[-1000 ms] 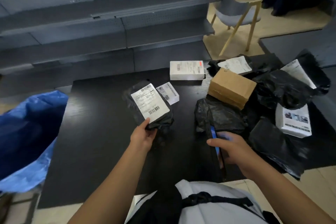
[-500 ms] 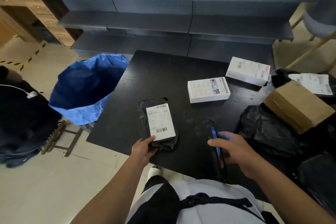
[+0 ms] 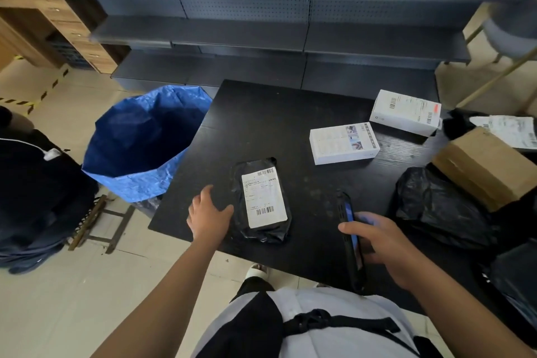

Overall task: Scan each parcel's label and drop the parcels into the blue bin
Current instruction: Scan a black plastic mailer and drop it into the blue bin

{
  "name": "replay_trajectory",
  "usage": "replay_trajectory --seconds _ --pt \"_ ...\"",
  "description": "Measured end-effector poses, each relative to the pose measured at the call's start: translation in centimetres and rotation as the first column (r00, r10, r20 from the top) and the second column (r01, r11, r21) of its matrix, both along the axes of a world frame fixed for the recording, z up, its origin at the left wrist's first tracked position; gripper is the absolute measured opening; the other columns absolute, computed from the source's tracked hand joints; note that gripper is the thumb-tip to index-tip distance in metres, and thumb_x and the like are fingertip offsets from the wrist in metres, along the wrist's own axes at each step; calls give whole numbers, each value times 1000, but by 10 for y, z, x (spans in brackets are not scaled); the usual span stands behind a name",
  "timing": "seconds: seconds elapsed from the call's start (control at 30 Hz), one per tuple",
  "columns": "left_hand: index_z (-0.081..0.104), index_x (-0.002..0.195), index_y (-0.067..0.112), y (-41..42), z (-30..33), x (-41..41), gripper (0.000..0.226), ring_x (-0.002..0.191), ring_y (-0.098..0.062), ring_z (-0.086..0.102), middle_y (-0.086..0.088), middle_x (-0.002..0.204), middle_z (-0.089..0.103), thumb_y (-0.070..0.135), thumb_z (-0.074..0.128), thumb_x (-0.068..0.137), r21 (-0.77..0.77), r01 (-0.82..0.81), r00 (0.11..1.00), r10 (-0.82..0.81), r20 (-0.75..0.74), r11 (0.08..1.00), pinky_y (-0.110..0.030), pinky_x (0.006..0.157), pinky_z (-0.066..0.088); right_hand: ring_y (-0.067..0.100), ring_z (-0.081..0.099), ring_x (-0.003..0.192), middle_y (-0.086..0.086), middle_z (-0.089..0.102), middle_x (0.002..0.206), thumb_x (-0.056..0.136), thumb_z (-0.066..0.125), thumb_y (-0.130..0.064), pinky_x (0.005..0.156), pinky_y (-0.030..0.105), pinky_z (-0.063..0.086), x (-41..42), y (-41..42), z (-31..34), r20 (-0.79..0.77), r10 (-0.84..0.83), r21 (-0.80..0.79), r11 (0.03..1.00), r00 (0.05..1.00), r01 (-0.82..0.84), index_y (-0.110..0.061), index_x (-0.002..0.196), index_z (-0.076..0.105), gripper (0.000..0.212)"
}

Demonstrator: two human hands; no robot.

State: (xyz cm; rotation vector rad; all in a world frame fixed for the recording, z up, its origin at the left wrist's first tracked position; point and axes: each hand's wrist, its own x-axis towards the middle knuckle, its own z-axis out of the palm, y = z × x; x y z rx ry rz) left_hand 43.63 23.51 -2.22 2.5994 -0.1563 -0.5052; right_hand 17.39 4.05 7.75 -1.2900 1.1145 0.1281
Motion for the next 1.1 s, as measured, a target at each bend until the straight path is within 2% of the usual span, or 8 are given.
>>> replay_trajectory --seconds 0.07,0.13,0.27,0.33,0.43,0.63,0.87,1.1 --pt "41 148 24 -7 15 19 70 142 -32 35 -9 153 40 32 74 87 -23 197 979 -195 60 980 -52 116 32 31 71 90 15 69 103 94 72 -26 67 35 57 5 4 -1 -12 -12 -13 1000 1000 12 -8 127 64 39" --pt "42 148 22 -18 17 31 72 142 -31 32 -8 154 37 32 76 86 -13 411 912 -411 -13 912 -49 117 32 33 71 93 17 69 107 93 72 -28 71 37 58 11 9 -3 -33 -19 -24 1000 999 18 -7 133 61 47" --pt "25 157 27 -33 1 32 89 153 -27 13 0 167 16 44 76 86 105 730 683 -718 -133 675 -48 121 23 36 72 96 17 70 112 92 74 -31 81 42 61 25 21 -1 -79 -16 -47 999 997 13 -9 135 60 50" --pt "18 160 28 -34 -12 35 93 155 -26 5 0 169 7 51 71 88 170 799 600 -786 -149 577 -46 124 18 32 74 82 16 73 103 88 78 -31 70 37 60 33 28 2 -108 10 -61 998 994 -17 -12 127 64 46" --pt "14 161 27 -30 -27 41 92 155 -24 -1 -1 169 3 57 64 90 220 849 513 -848 -131 480 -45 125 14 18 66 56 11 70 88 82 84 -30 55 31 53 44 36 4 -176 66 -111 990 982 -86 -15 115 66 41" --pt "12 161 28 -18 -47 51 90 155 -23 -5 1 170 1 62 58 92 141 885 455 -888 -64 444 -45 125 15 16 64 50 2 61 69 69 88 -40 51 30 50 74 50 11 -363 223 -176 937 905 -301 -12 89 59 45" --pt "10 161 32 -12 -58 54 94 155 -23 -8 2 170 -2 67 59 87 96 890 452 -891 -46 446 -45 125 14 18 59 66 -5 61 69 70 79 -58 61 29 41 136 59 19 -772 446 -59 660 453 -749 -22 77 49 48" --pt "12 158 45 -15 -55 55 85 154 -27 -12 -1 169 -7 65 58 89 78 908 416 -905 -83 411 -47 124 13 20 62 72 -5 63 74 71 77 -58 65 29 44 156 67 20 -831 415 -29 635 372 -772 -23 78 51 44"
